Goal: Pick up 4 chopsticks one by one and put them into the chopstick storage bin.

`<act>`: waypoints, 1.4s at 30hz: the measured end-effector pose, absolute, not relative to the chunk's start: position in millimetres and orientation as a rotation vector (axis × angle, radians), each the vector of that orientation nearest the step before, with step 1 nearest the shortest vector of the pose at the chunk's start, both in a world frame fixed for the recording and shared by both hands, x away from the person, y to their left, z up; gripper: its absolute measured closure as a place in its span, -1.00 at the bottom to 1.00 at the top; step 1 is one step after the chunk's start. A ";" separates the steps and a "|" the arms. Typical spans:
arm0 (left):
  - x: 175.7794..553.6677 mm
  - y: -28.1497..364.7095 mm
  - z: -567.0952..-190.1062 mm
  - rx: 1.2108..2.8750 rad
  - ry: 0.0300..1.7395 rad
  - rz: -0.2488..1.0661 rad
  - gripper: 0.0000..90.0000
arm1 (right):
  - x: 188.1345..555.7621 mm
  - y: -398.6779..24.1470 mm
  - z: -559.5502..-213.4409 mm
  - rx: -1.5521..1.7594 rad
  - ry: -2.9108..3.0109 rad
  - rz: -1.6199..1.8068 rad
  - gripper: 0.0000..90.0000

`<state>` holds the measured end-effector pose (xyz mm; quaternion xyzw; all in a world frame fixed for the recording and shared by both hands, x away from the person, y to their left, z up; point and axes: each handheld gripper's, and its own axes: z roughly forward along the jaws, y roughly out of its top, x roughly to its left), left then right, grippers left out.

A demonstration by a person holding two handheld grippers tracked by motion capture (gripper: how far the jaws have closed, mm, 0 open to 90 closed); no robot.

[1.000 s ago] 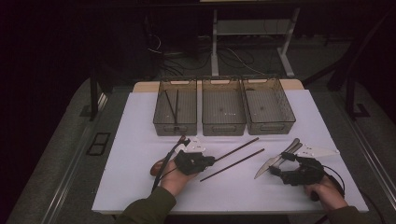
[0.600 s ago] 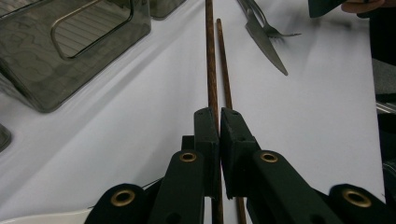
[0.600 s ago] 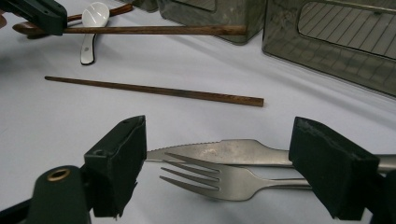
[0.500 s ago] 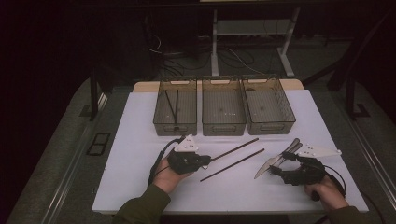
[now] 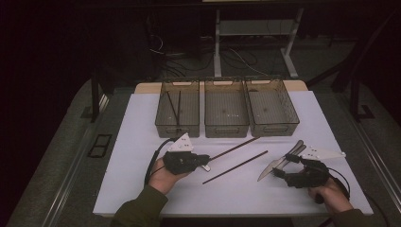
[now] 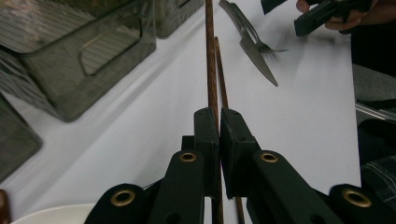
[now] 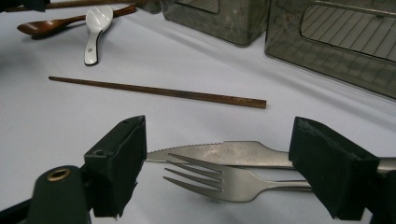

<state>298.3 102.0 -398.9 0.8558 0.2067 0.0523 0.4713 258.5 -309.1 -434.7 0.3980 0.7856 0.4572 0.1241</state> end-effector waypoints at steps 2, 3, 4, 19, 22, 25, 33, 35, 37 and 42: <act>298.9 105.4 -396.1 2.084 0.511 0.134 0.89 | 258.6 -309.0 -434.8 1.163 2.290 1.332 -0.58; 299.1 107.0 -395.1 2.076 0.517 0.137 0.89 | 258.7 -308.9 -434.9 1.165 2.289 1.331 -0.58; 299.6 108.8 -394.1 2.073 0.517 0.139 0.89 | 258.8 -308.8 -435.0 1.165 2.290 1.331 -0.58; 306.8 131.2 -386.1 2.014 0.582 0.186 0.89 | 258.9 -309.7 -435.2 1.165 2.290 1.332 -0.58; 308.3 137.0 -384.7 1.993 0.605 0.206 0.89 | 259.1 -309.8 -435.2 1.166 2.291 1.332 -0.58; 309.5 142.6 -383.3 1.978 0.629 0.222 0.89 | 259.0 -309.6 -435.3 1.166 2.292 1.331 -0.58; 313.0 156.8 -381.4 1.938 0.681 0.258 0.89 | 259.2 -309.8 -435.6 1.168 2.291 1.332 -0.58; 313.8 160.1 -381.2 1.935 0.695 0.267 0.89 | 258.9 -309.7 -435.5 1.176 2.292 1.330 -0.58; 314.8 163.3 -381.3 1.929 0.707 0.273 0.89 | 259.1 -309.7 -435.6 1.174 2.293 1.331 -0.58; 317.7 172.2 -382.0 1.907 0.754 0.290 0.89 | 259.5 -309.9 -435.9 1.168 2.291 1.332 -0.58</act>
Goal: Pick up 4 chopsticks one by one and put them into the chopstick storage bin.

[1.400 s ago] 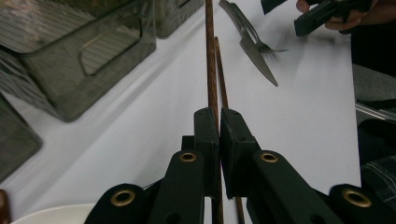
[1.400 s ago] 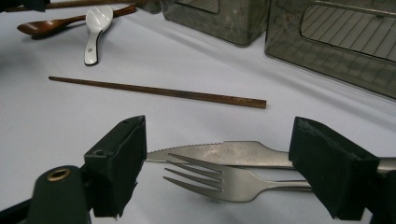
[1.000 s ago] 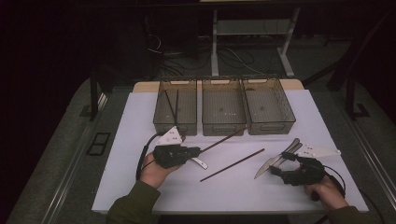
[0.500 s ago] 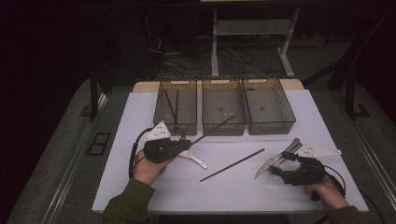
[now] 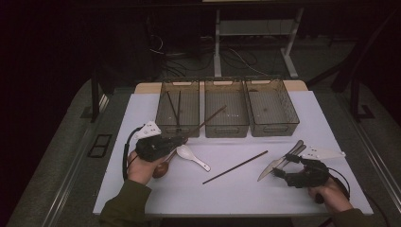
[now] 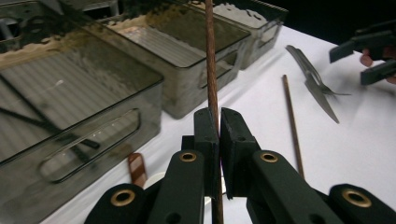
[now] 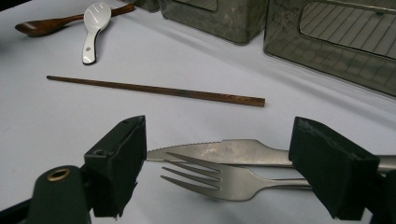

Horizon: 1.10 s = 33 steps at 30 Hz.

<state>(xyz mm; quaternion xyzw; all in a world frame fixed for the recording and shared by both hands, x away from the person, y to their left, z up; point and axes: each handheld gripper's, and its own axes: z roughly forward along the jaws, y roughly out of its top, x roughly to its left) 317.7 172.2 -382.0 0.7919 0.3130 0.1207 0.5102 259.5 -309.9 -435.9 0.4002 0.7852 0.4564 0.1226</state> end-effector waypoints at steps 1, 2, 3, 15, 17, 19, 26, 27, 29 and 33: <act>318.2 174.2 -382.0 1.903 0.763 0.295 0.89 | 259.5 -309.9 -435.9 1.169 2.291 1.331 -0.58; 318.8 175.9 -382.2 1.895 0.771 0.300 0.89 | 259.4 -309.9 -435.8 1.170 2.291 1.331 -0.58; 319.1 177.8 -382.1 1.893 0.780 0.305 0.89 | 259.2 -309.9 -435.8 1.172 2.291 1.331 -0.58; 330.5 199.4 -385.2 1.846 0.885 0.373 0.89 | 259.5 -309.7 -436.0 1.170 2.293 1.329 -0.58; 332.6 201.2 -385.2 1.839 0.897 0.382 0.89 | 259.5 -309.5 -436.2 1.171 2.293 1.329 -0.58; 335.4 203.0 -384.9 1.837 0.902 0.396 0.89 | 259.5 -309.2 -436.5 1.174 2.294 1.328 -0.58; 346.9 204.4 -384.9 1.818 0.936 0.435 0.89 | 260.0 -309.0 -437.1 1.170 2.298 1.321 -0.58; 348.6 204.2 -385.3 1.818 0.939 0.440 0.89 | 260.1 -308.9 -437.1 1.170 2.299 1.321 -0.58; 352.3 204.0 -385.5 1.816 0.943 0.447 0.89 | 260.3 -308.8 -437.3 1.172 2.299 1.319 -0.58; 358.5 204.3 -384.6 1.813 0.948 0.457 0.89 | 260.2 -308.9 -437.4 1.170 2.298 1.319 -0.58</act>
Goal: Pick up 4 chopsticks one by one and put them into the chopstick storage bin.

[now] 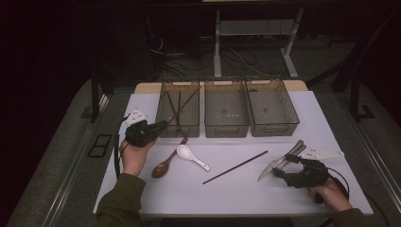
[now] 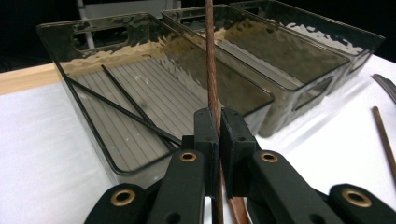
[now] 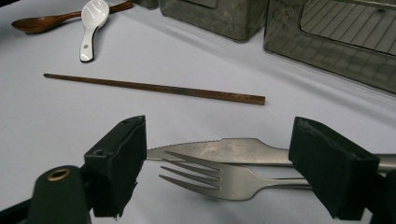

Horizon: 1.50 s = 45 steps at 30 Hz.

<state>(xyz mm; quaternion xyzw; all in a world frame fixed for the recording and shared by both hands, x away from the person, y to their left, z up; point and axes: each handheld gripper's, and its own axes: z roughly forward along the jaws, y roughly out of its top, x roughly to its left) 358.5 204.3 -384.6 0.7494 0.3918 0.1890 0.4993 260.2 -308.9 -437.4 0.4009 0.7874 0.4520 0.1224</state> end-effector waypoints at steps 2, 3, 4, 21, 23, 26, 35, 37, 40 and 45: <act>362.7 204.5 -384.3 1.808 0.953 0.463 0.89 | 260.6 -308.9 -437.6 1.169 2.297 1.318 -0.58; 364.7 204.7 -384.0 1.805 0.957 0.465 0.89 | 260.6 -308.9 -437.7 1.170 2.297 1.318 -0.58; 366.9 205.0 -383.8 1.800 0.959 0.467 0.89 | 260.6 -308.9 -437.7 1.171 2.296 1.318 -0.58; 414.4 198.2 -380.7 1.769 1.014 0.472 0.89 | 260.3 -310.4 -437.3 1.180 2.292 1.322 -0.58; 419.8 197.7 -380.0 1.771 1.022 0.474 0.89 | 260.2 -310.5 -437.1 1.181 2.292 1.324 -0.58; 427.4 197.0 -380.7 1.767 1.040 0.474 0.89 | 260.2 -310.3 -437.2 1.181 2.293 1.323 -0.58; 447.9 190.4 -386.2 1.801 1.118 0.497 0.89 | 260.1 -310.6 -437.1 1.179 2.293 1.325 -0.58; 450.3 189.5 -387.7 1.811 1.131 0.494 0.89 | 260.0 -310.7 -437.0 1.179 2.293 1.326 -0.58; 452.6 188.7 -390.8 1.828 1.147 0.485 0.89 | 260.0 -311.0 -436.9 1.180 2.290 1.328 -0.58; 454.5 186.6 -394.5 1.844 1.170 0.471 0.89 | 260.0 -311.1 -436.9 1.178 2.290 1.328 -0.58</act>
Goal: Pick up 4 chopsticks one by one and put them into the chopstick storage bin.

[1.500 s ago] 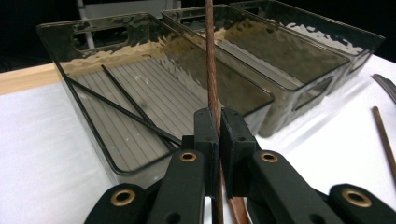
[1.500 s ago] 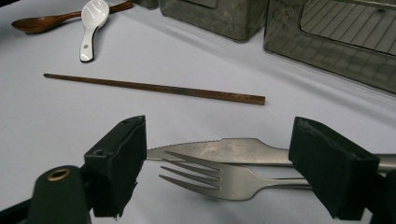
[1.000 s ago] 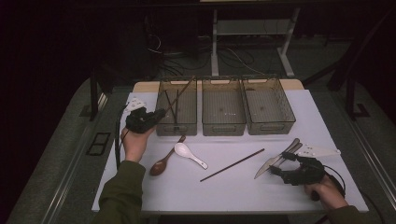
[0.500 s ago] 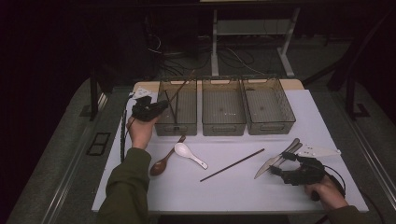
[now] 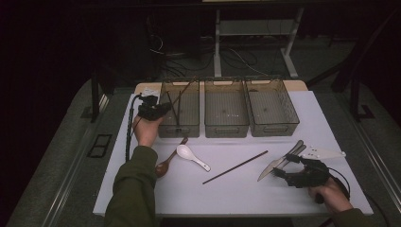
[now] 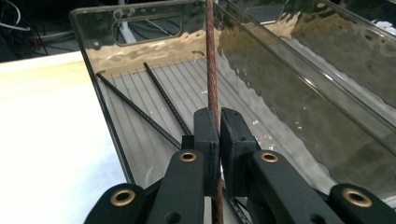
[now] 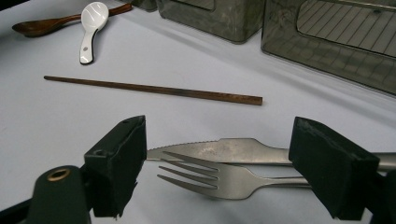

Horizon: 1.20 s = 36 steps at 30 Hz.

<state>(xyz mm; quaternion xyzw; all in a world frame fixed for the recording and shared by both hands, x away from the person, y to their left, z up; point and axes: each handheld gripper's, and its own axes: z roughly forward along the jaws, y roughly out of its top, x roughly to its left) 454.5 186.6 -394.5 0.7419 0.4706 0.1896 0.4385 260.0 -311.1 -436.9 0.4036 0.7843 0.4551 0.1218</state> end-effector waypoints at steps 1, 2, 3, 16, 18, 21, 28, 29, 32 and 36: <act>454.7 186.6 -395.0 1.846 1.172 0.467 0.89 | 259.9 -311.1 -436.8 1.178 2.289 1.329 -0.58; 454.9 186.2 -395.7 1.844 1.174 0.466 0.89 | 259.9 -311.1 -436.8 1.179 2.288 1.331 -0.58; 454.9 185.8 -396.0 1.843 1.180 0.465 0.89 | 260.0 -311.2 -436.8 1.179 2.287 1.330 -0.58; 452.5 181.9 -391.7 1.834 1.162 0.508 0.43 | 260.0 -311.1 -436.7 1.179 2.288 1.328 -0.58; 451.4 181.3 -390.6 1.840 1.141 0.501 0.38 | 259.9 -311.1 -436.6 1.181 2.286 1.330 -0.58; 449.1 180.3 -388.3 1.841 1.113 0.495 0.31 | 260.1 -311.1 -436.8 1.180 2.287 1.329 -0.58; 438.8 173.3 -379.8 1.891 1.030 0.473 0.07 | 259.9 -311.1 -436.5 1.183 2.285 1.331 -0.58; 437.0 171.4 -378.3 1.890 1.019 0.470 0.05 | 259.9 -311.0 -436.6 1.183 2.286 1.330 -0.58; 431.2 166.9 -373.2 1.897 0.977 0.456 -0.01 | 260.0 -310.8 -436.7 1.178 2.287 1.328 -0.58; 423.5 160.1 -367.4 1.911 0.928 0.440 -0.09 | 260.0 -311.0 -436.7 1.181 2.286 1.328 -0.58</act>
